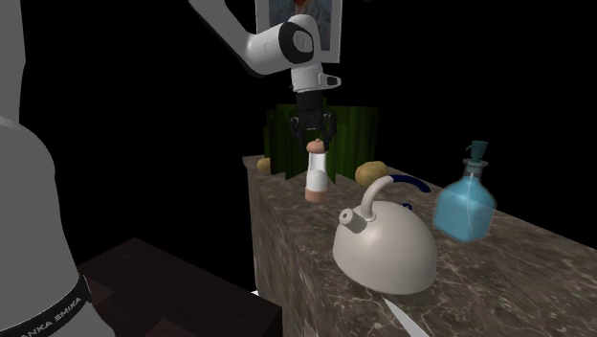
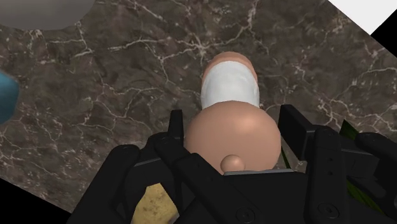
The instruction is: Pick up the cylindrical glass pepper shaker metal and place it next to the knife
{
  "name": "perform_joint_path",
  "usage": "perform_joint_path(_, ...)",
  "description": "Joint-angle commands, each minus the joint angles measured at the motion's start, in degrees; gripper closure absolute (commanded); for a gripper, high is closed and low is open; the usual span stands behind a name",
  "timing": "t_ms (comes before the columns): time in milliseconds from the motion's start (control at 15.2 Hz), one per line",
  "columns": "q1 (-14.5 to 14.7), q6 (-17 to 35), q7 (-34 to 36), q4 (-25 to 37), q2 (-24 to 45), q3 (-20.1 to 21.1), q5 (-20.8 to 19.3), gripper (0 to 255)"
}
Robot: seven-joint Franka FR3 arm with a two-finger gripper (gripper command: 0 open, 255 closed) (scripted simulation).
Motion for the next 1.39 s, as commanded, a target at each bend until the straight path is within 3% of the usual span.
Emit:
perform_joint_path(0,0.03,-1.05,-0.1,0.56,-0.48,0.0,-0.03,255)
perform_joint_path(1320,0.32,-15.52,-1.61,11.62,-4.02,0.06,0.0,255)
